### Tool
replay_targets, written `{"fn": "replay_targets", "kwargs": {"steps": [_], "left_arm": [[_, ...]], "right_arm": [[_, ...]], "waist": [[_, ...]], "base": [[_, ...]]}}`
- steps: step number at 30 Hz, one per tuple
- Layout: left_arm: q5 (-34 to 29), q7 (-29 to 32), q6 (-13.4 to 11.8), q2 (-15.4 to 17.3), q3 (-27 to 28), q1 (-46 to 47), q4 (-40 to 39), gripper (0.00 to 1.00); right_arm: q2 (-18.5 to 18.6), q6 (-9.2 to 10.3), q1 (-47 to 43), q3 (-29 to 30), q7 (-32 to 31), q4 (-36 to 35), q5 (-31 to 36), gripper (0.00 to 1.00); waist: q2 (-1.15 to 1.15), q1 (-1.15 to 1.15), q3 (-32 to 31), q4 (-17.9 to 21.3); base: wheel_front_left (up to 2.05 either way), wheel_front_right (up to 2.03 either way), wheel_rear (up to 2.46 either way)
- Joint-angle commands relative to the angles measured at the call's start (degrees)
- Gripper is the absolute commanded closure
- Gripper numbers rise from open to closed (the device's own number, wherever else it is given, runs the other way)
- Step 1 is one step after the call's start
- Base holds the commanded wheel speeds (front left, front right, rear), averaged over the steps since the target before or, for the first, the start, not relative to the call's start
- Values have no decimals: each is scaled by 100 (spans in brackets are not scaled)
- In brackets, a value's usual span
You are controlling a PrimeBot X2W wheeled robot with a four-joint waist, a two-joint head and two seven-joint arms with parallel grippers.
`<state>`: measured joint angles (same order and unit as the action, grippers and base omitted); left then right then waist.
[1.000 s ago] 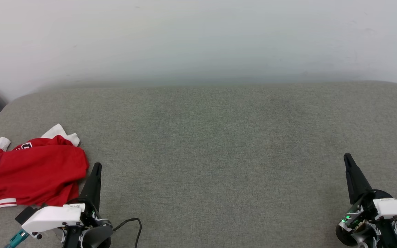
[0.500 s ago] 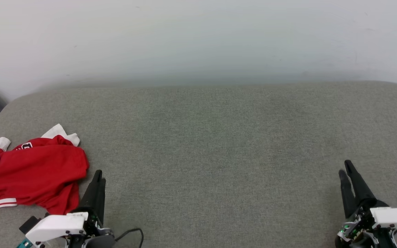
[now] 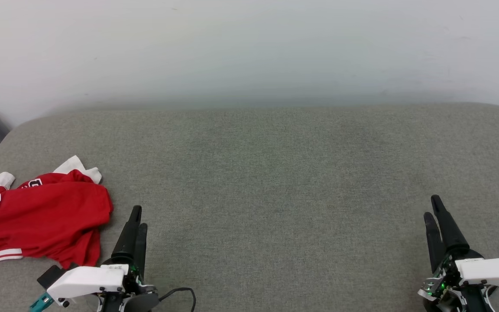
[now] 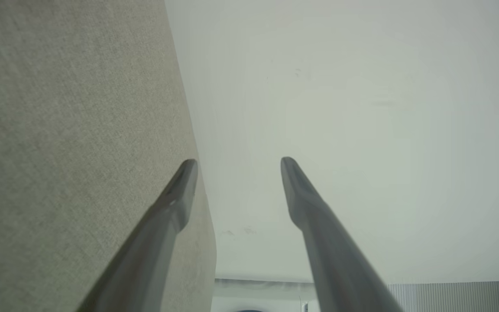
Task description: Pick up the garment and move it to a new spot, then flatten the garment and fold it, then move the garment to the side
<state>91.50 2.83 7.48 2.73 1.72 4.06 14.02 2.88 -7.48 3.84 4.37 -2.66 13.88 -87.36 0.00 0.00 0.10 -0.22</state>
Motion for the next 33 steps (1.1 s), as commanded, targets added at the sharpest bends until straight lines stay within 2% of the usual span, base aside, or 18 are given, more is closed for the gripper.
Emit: {"fn": "replay_targets", "kwargs": {"steps": [1,7,22,33], "left_arm": [[-157,-88,2,61,-128,158,-152,0],[-551,-220,2,106,-252,170,-208,0],[-2323,-556,2,99,-395,150,-310,0],[-3725,-774,2,171,-465,181,-272,0]], "right_arm": [[20,-1,107,-53,81,-168,301,0],[50,-1,98,-158,205,-253,1071,0],[57,-1,104,-295,545,-243,3383,0],[36,-2,163,-347,754,-123,4746,0]], "waist": [[0,0,-2,-1],[0,0,-7,-7],[0,0,-32,6],[0,0,-48,10]], "base": [[0,0,0],[0,0,0],[0,0,0],[0,0,0]]}}
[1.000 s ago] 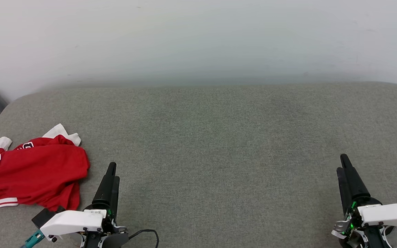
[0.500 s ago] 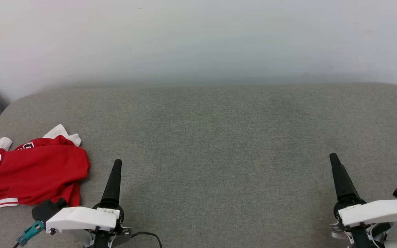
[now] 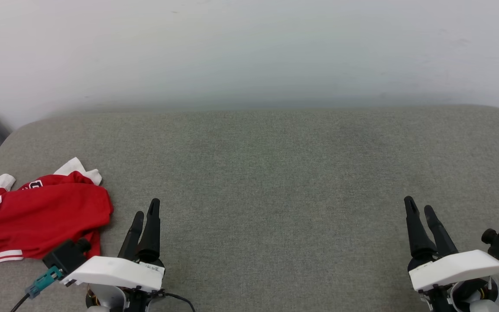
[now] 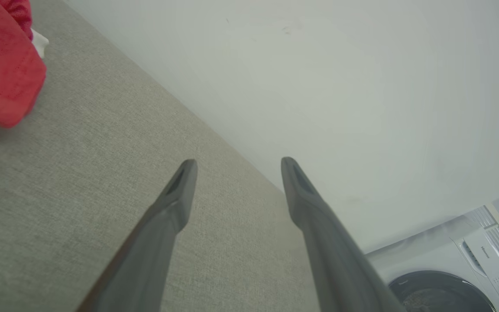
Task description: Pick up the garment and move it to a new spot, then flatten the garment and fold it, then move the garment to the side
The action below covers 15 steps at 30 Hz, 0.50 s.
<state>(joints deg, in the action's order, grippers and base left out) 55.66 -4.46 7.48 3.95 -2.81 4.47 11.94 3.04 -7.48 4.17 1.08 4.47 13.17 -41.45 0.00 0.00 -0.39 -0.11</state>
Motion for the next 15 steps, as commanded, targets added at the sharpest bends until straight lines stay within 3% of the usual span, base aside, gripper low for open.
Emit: {"fn": "replay_targets", "kwargs": {"steps": [1,15], "left_arm": [[-274,-61,2,55,-6,141,-66,0],[-1880,-303,-10,91,40,158,-146,0]], "right_arm": [[20,-2,138,-35,59,-50,251,0],[14,-1,243,-160,163,-177,1584,0]], "waist": [[0,0,1,-1],[0,0,9,-32]], "base": [[0,0,0],[0,0,0]]}}
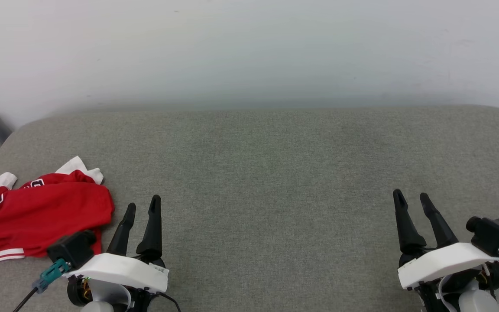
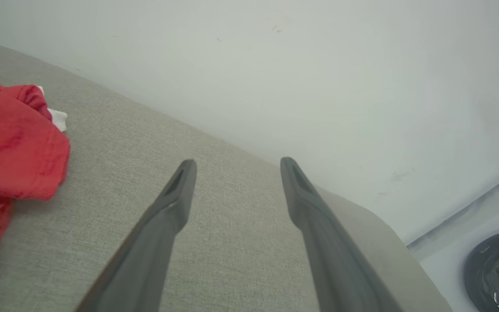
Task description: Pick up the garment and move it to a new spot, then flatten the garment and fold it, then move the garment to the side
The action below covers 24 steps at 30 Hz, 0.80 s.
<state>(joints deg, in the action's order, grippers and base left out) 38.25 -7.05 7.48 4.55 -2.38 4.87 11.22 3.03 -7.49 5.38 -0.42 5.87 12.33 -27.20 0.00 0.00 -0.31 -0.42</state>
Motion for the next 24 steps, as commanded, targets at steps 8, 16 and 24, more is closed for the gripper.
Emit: {"fn": "replay_targets", "kwargs": {"steps": [8,16,24], "left_arm": [[-806,-170,-8,91,-82,177,-35,0],[-1375,-286,-19,162,-123,201,18,0],[-1828,-390,-40,173,-153,217,149,0]], "right_arm": [[10,0,100,6,-68,-233,793,0],[-5,0,33,9,-166,-358,1267,0],[-13,0,5,25,-205,-422,1667,0]], "waist": [[0,0,10,-17],[0,0,12,-15],[0,0,9,-23]], "base": [[0,0,0],[0,0,0],[0,0,0]]}}
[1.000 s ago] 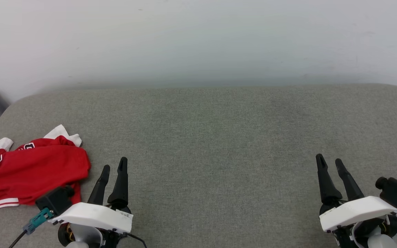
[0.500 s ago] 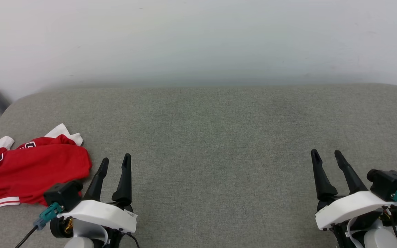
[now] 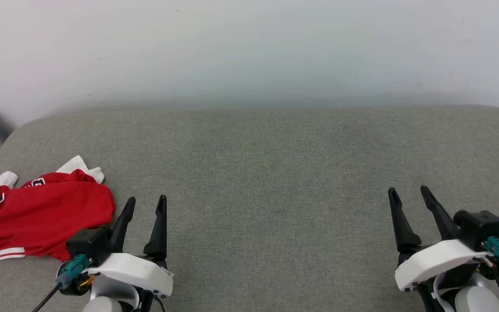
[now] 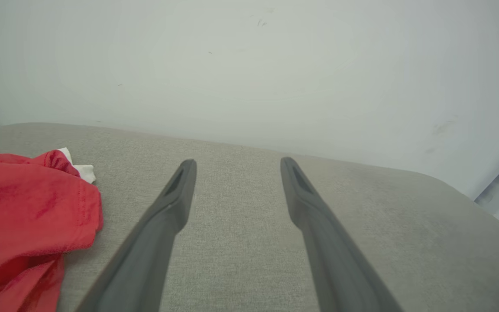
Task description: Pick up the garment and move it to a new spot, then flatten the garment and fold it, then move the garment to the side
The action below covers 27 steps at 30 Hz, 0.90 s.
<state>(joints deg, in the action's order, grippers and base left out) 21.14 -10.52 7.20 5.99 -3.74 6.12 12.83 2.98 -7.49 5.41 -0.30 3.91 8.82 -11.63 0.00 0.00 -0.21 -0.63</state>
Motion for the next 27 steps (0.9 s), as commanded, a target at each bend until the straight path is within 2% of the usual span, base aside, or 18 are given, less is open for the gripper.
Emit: {"fn": "replay_targets", "kwargs": {"steps": [1,27], "left_arm": [[-167,-58,-12,26,-18,97,6,0],[-1029,-351,9,-60,12,187,287,0]], "right_arm": [[-10,0,0,17,-6,-81,161,0],[-14,1,-30,115,164,-102,793,0]], "waist": [[0,0,-2,-3],[0,0,-17,-31]], "base": [[0,0,0],[0,0,0]]}}
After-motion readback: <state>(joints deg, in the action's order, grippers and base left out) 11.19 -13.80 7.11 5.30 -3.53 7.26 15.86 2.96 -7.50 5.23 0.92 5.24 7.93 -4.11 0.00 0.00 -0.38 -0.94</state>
